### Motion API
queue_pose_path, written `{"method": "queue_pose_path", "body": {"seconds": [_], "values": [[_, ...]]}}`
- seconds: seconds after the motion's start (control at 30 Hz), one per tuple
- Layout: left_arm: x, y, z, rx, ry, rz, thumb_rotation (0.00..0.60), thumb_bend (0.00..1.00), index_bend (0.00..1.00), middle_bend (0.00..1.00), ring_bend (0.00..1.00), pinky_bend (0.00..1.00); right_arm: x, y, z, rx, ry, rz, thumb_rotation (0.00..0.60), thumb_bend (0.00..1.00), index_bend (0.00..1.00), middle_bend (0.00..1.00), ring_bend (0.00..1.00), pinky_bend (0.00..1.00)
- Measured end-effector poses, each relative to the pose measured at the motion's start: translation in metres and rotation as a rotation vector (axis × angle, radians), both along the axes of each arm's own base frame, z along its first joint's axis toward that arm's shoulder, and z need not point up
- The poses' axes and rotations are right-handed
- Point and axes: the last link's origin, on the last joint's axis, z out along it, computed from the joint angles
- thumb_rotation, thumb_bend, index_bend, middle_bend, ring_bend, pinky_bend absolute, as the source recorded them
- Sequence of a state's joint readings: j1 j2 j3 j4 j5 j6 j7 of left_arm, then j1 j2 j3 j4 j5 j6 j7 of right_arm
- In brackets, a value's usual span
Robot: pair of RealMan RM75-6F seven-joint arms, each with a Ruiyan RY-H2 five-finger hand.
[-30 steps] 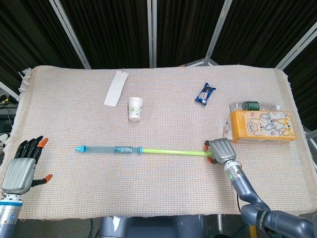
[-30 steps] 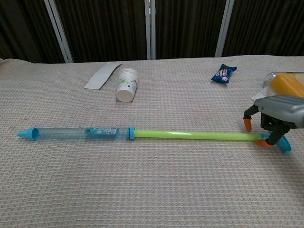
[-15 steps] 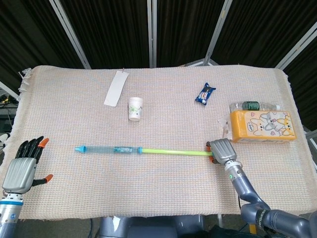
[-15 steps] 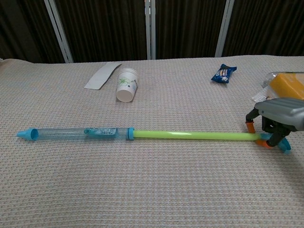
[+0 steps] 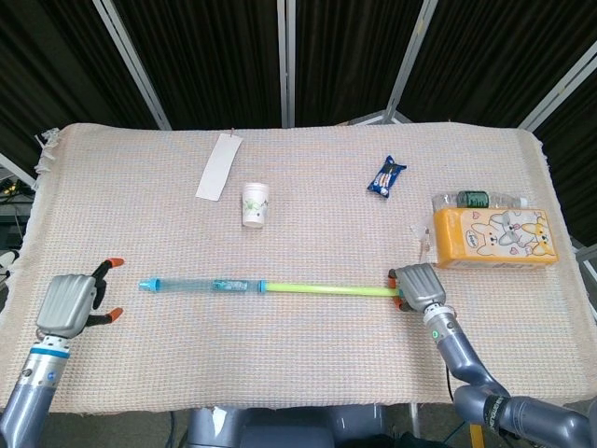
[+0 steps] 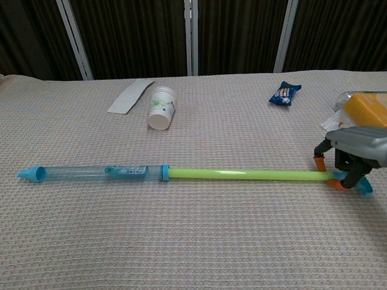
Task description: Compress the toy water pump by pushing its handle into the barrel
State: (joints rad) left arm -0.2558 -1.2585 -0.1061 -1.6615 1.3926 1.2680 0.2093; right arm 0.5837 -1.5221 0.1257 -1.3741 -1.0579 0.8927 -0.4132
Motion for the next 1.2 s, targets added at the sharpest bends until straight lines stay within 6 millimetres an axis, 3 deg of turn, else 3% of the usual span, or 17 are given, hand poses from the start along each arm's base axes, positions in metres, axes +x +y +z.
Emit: {"method": "queue_pose_path", "body": {"seconds": [0.17,0.53,0.97,1.13,1.2], "values": [[0.005,0.024,-0.024,-0.083,0.004,-0.011,0.600,0.10,0.41,0.92,0.85,1.00,0.002,0.000,0.003,-0.007,0.007,-0.014,0.600,0.42,0.66,1.00,1.00,1.00],[0.017,0.075,-0.085,-0.249,0.020,0.015,0.600,0.17,0.42,0.92,0.85,1.00,0.004,0.001,0.008,-0.017,0.020,-0.026,0.600,0.43,0.66,1.00,1.00,1.00],[0.018,0.083,-0.107,-0.301,0.031,0.048,0.600,0.23,0.43,0.92,0.85,1.00,0.005,-0.001,0.012,-0.024,0.020,-0.027,0.600,0.43,0.67,1.00,1.00,1.00],[0.018,0.084,-0.110,-0.308,0.023,0.059,0.600,0.30,0.51,0.92,0.85,1.00,0.005,-0.001,0.012,-0.022,0.018,-0.028,0.600,0.43,0.67,1.00,1.00,1.00],[0.019,0.084,-0.110,-0.311,0.017,0.063,0.600,0.36,0.61,0.92,0.85,1.00,0.006,0.000,0.012,-0.021,0.014,-0.026,0.600,0.44,0.67,1.00,1.00,1.00]]}}
